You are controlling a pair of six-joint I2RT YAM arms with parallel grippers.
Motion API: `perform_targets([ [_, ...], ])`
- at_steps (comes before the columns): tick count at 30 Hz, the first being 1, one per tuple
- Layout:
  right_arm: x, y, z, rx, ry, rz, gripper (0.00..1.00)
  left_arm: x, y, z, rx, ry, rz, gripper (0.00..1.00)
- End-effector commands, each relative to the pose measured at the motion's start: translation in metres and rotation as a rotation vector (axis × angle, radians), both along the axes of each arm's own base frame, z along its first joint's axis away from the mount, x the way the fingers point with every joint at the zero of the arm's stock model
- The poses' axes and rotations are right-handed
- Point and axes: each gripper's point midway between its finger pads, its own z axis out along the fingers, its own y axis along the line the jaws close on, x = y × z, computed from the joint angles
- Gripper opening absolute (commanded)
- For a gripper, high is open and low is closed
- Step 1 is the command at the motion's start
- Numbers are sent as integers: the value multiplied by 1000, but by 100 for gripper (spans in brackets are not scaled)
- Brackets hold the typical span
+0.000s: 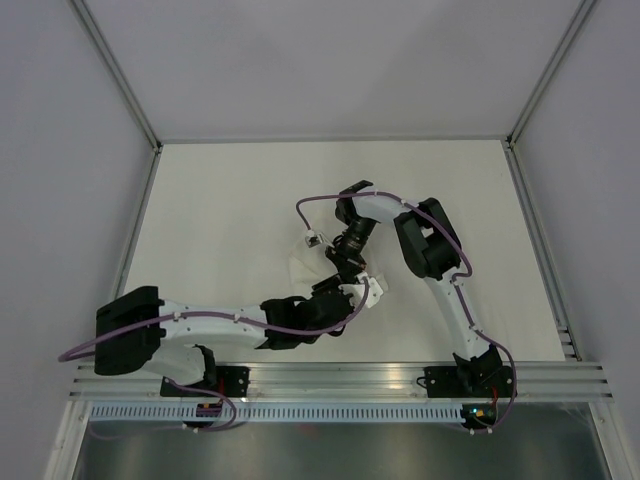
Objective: Fold the napkin, place the utensils inside, and roll it up
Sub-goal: Roll the napkin at the center of the board.
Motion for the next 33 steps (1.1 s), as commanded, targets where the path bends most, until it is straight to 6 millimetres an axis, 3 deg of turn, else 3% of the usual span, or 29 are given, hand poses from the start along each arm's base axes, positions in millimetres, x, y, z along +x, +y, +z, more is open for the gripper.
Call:
perform_targets([
  [1, 1, -14, -37, -60, -32, 83, 4, 4, -3, -35, 83, 92, -10, 52],
  [5, 1, -13, -37, -61, -33, 80, 4, 23, -3, -44, 61, 121, -23, 51],
  [8, 1, -14, -38, -63, -34, 82, 4, 26, -9, -52, 59, 182, -82, 50],
  [12, 1, -14, -39, -66, -40, 80, 4, 12, -22, -62, 28, 330, -217, 49],
  [18, 2, -14, -39, -69, -38, 75, 4, 8, -26, -71, 18, 437, -269, 50],
  [22, 2, -14, -39, -72, -39, 74, 4, 13, -16, -95, 99, 477, -231, 50],
  [28, 2, -13, -40, -71, -41, 69, 4, 33, 1, -104, 152, 422, -137, 50],
  [33, 2, -13, -40, -72, -41, 72, 4, 37, 6, -108, 160, 413, -131, 50],
])
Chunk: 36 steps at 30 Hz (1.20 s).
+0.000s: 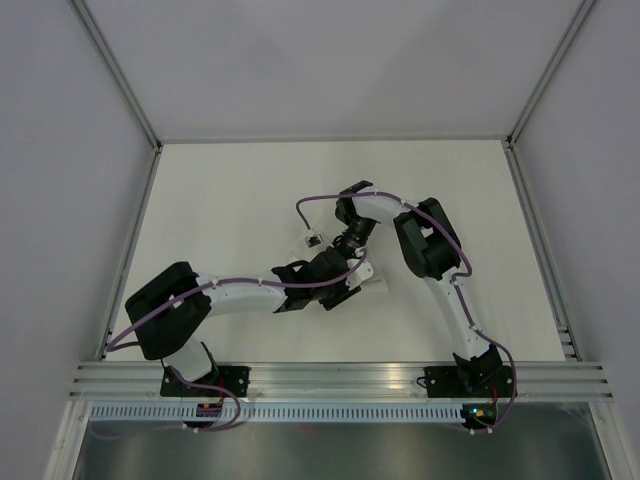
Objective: Fold the napkin, place the utensils inside, and roll it up
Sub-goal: Roll the napkin at the center of the board.
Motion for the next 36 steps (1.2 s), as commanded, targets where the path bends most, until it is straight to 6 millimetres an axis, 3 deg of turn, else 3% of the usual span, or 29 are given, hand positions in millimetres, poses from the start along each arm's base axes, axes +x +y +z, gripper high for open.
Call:
perform_targets([
  [1, 4, -14, -40, -61, -58, 85, 4, 10, 2, 0, 13, -38, 13, 50],
  [5, 4, -14, -41, -64, -58, 84, 4, 13, -3, 3, -22, -40, 12, 50],
  [13, 7, -12, -41, -65, -67, 66, 4, -1, -6, -13, -5, 78, -34, 42],
  [15, 8, -11, -41, -68, -71, 55, 5, -2, -6, -18, 7, 100, -34, 36],
  [17, 9, -11, -41, -62, -73, 43, 6, -1, -7, -21, -8, 133, -21, 18],
  [20, 9, -9, -36, -52, -75, 22, 11, 1, -7, -20, -42, 182, -10, 5],
  [23, 11, -6, -31, -30, -78, -19, 21, -3, -7, -20, -86, 256, -21, 2],
  [29, 38, -8, -1, 50, -99, -204, 34, -2, -13, -15, -183, 304, -66, 2],
  [31, 61, -13, 14, 110, -124, -311, 37, -2, -16, -12, -214, 315, -91, 2],
  [34, 88, -30, 38, 160, -117, -476, 39, 2, -17, -15, -233, 334, -99, 2],
  [36, 116, -52, 50, 198, -163, -597, 40, -1, -20, -18, -262, 368, -130, 2],
])
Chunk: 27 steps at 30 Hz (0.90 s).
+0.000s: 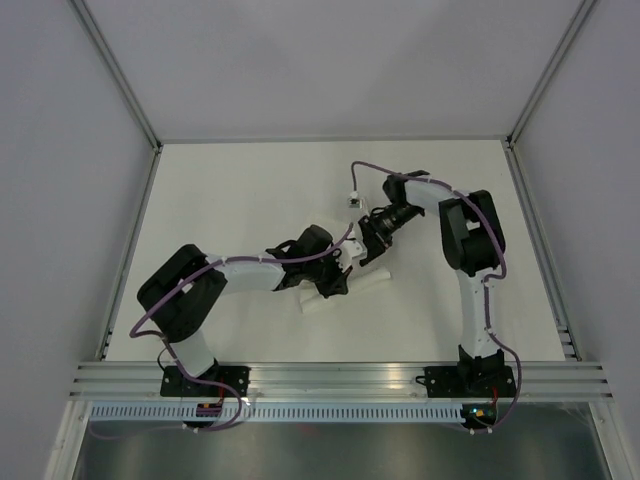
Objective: Fold the napkin, place the utensils inside, and roll it up
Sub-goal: Roll the napkin at the center of the board.
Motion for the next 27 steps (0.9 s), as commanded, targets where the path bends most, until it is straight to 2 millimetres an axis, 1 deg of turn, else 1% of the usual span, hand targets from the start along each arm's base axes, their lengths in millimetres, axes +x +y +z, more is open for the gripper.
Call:
perform_targets([
  [1, 60, -20, 38, 115, -162, -207, 40, -9, -9, -7, -87, 89, -61, 2],
  [2, 66, -28, 41, 119, -177, -237, 40, -8, -9, -7, -95, 101, -63, 2],
  [3, 77, -44, 50, 125, -219, -277, 41, -2, -10, -9, -107, 128, -59, 2],
  [4, 80, -54, 51, 107, -244, -286, 41, -5, -9, -11, -109, 174, -67, 2],
  [5, 85, -66, 58, 101, -296, -293, 41, -12, -11, -8, -145, 235, -103, 2],
  [6, 86, -73, 59, 92, -333, -289, 41, -11, -10, -10, -153, 271, -104, 2],
  [7, 95, -78, 61, 92, -430, -268, 41, -4, -8, -13, -163, 316, -82, 2],
  [8, 92, -90, 62, 48, -491, -276, 41, -10, -8, -9, -206, 382, -109, 2],
  [9, 94, -95, 61, 30, -546, -280, 42, -4, -5, -6, -230, 424, -87, 2],
  [10, 95, -99, 62, 16, -609, -275, 43, -4, -4, -6, -240, 452, -83, 2],
  [11, 93, -102, 66, 4, -707, -268, 44, -7, -4, -5, -261, 484, -100, 2],
  [12, 92, -104, 68, -3, -759, -258, 45, -7, -3, -4, -271, 490, -106, 2],
  [13, 89, -104, 71, -3, -807, -246, 45, -10, -3, -3, -274, 534, -85, 2],
  [14, 80, -103, 77, 8, -901, -205, 45, -14, -4, -1, -283, 561, -98, 2],
  [16, 70, -97, 81, 8, -995, -166, 48, -15, -2, -2, -288, 604, -82, 2],
  [17, 57, -88, 85, 21, -1086, -110, 50, -16, -1, -5, -285, 629, -77, 2],
  [18, 53, -85, 83, 2, -1130, -86, 51, -14, 0, -4, -291, 660, -62, 2],
  [19, 53, -81, 86, 0, -1196, -64, 51, -14, 1, -5, -294, 679, -57, 2],
  [20, 34, -67, 79, 14, -1220, -4, 52, -15, 1, -6, -295, 698, -57, 2],
  [21, 29, -63, 75, -8, -1242, 23, 52, -17, 2, -8, -293, 716, -49, 2],
  [22, 18, -57, 67, 0, -1243, 53, 52, -18, 2, -9, -291, 727, -46, 2],
  [23, 6, -43, 70, 30, -1269, 101, 52, -19, 2, -11, -289, 740, -42, 2],
  [25, -8, -38, 61, 24, -1273, 136, 52, -21, 5, -15, -287, 782, -29, 2],
  [26, -18, -29, 64, 42, -1291, 168, 53, -21, 6, -18, -282, 793, -18, 2],
  [27, -24, -26, 63, 49, -1294, 186, 53, -23, 8, -22, -275, 809, -12, 2],
])
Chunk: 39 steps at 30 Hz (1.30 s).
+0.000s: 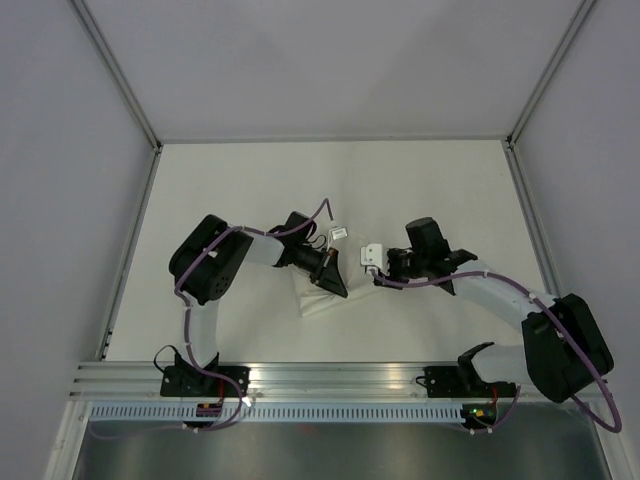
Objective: Fold the napkin, place the utensils inside, and roll it up
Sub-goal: Roll the napkin at the center of the board.
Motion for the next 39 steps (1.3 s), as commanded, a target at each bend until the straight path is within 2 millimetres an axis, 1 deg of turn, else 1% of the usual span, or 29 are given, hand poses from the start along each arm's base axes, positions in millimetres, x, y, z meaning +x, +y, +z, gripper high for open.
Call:
perform_targets([
  [1, 0, 10, 15, -6, -162, 60, 53, -11, 8, -22, 66, 123, 19, 2],
  [2, -9, 18, 18, -1, -171, 92, 53, -12, 9, -24, 71, 130, 21, 2],
  [3, -16, 19, 16, -9, -173, 115, 53, -13, 9, -27, 77, 149, 22, 2],
  [4, -22, 17, 10, -29, -185, 114, 53, -14, 10, -29, 81, 161, 24, 2],
  [5, -32, 23, 6, -37, -200, 149, 54, -15, 10, -31, 84, 167, 25, 2],
  [7, -40, 25, -4, -53, -243, 165, 54, -17, 12, -36, 98, 179, 35, 2],
  [10, -56, 37, -15, -80, -258, 222, 55, -19, 13, -40, 105, 187, 42, 2],
  [13, -59, 39, -25, -116, -261, 232, 54, -20, 14, -43, 112, 197, 52, 2],
  [14, -63, 43, -27, -118, -269, 243, 54, -19, 13, -44, 114, 199, 54, 2],
  [15, -56, 47, -22, -108, -309, 223, 54, -19, 13, -44, 114, 198, 56, 2],
  [16, -57, 48, -25, -118, -312, 224, 54, -18, 13, -44, 112, 196, 56, 2],
  [17, -61, 53, -26, -120, -317, 238, 54, -18, 13, -45, 114, 198, 59, 2],
  [18, -56, 55, -25, -123, -342, 220, 54, -17, 12, -45, 114, 196, 60, 2],
  [19, -59, 57, -31, -139, -337, 232, 54, -17, 12, -45, 114, 196, 60, 2],
  [21, -56, 60, -34, -146, -353, 230, 52, -17, 12, -44, 113, 195, 60, 2],
  [22, -59, 60, -40, -156, -346, 238, 52, -17, 13, -44, 115, 195, 61, 2],
  [25, -61, 61, -45, -165, -345, 240, 50, -18, 13, -43, 113, 194, 60, 2],
  [28, -56, 61, -50, -190, -356, 223, 46, -18, 13, -42, 110, 191, 58, 2],
  [30, -52, 60, -52, -195, -375, 212, 45, -18, 13, -41, 107, 185, 56, 2],
  [34, -51, 58, -57, -208, -380, 213, 42, -20, 15, -39, 110, 178, 50, 2],
  [35, -48, 57, -58, -213, -395, 197, 41, -21, 15, -39, 109, 176, 47, 2],
  [37, -42, 58, -52, -187, -441, 169, 43, -19, 16, -40, 111, 165, 46, 2],
  [38, -44, 58, -50, -180, -440, 174, 44, -21, 17, -41, 123, 176, 47, 2],
  [39, -44, 59, -44, -170, -444, 178, 46, -22, 17, -42, 124, 182, 43, 2],
])
